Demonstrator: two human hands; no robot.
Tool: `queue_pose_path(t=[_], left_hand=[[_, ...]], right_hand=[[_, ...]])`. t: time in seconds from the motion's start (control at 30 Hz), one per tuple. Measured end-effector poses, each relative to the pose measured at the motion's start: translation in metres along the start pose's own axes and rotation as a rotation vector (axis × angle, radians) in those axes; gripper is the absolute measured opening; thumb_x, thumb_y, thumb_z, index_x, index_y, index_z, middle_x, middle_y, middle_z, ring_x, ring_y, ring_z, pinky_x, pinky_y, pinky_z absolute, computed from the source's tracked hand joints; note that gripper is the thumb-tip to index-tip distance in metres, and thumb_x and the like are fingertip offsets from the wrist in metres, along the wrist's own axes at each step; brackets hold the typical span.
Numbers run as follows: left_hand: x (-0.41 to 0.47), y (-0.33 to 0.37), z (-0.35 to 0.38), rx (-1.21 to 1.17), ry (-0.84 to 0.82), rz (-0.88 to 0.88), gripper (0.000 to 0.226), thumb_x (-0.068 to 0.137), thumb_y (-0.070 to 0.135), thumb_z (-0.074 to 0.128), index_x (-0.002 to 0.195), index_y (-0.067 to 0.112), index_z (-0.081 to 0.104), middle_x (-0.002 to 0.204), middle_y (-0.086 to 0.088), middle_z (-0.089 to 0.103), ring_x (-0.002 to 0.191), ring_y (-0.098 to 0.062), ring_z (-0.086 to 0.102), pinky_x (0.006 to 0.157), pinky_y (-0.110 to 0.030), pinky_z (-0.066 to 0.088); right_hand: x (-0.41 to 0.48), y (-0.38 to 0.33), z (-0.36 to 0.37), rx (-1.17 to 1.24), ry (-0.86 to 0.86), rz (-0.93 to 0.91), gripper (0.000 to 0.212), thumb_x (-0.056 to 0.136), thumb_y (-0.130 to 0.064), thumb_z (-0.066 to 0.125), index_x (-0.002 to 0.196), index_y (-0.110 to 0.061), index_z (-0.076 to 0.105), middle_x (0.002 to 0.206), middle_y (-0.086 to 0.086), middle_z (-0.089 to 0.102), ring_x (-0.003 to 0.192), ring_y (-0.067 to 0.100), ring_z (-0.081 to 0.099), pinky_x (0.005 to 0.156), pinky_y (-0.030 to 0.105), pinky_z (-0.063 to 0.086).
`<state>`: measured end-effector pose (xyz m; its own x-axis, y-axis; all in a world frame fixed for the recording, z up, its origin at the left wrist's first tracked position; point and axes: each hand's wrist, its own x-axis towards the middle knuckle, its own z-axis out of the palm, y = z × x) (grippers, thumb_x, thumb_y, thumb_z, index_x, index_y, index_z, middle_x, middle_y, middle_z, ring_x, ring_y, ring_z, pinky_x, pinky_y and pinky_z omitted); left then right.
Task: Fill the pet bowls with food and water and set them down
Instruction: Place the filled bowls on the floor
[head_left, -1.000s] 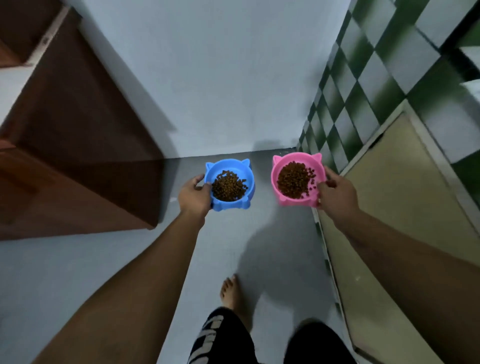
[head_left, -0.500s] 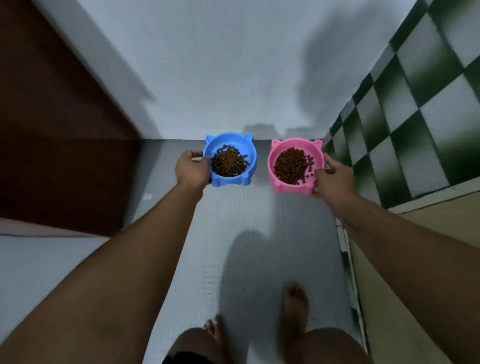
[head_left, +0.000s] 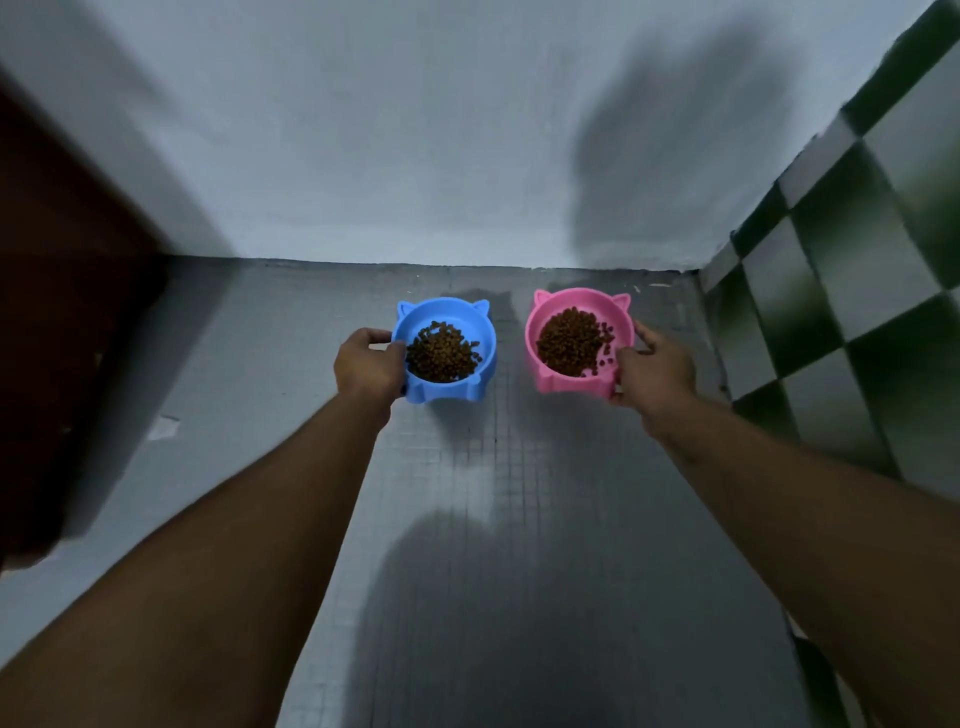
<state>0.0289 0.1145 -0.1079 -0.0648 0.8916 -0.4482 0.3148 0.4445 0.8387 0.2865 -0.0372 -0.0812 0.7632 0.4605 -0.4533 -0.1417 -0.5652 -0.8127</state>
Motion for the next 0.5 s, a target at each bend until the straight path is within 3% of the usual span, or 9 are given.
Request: queue_pose_path(t=[0.37,0.5], left_hand=[[0.089,-0.03,0.058,-0.004,0.043,0.029,0.01,0.083,0.015,0.067,0.08,0.024,0.063,0.091,-0.019,0.072,0.075,-0.036,0.073,0.059,-0.057,0.062],[0.101,-0.039,0.072,-0.007,0.066,0.031,0.005,0.075,0.021,0.067,0.077,0.025,0.065,0.088,-0.012,0.073,0.079,-0.033,0.073,0.069,-0.054,0.064]], right_hand=[[0.111,0.042,0.055,-0.085,0.031,-0.032,0.051,0.094,-0.01,0.06,0.14,-0.032,0.053,0.128,0.003,0.067,0.075,0.023,0.074,0.059,0.046,0.063],[0.12,0.045,0.059,-0.102,0.039,-0.021,0.05,0.094,-0.009,0.057,0.139,-0.031,0.055,0.126,0.004,0.068,0.079,0.024,0.073,0.06,0.047,0.063]])
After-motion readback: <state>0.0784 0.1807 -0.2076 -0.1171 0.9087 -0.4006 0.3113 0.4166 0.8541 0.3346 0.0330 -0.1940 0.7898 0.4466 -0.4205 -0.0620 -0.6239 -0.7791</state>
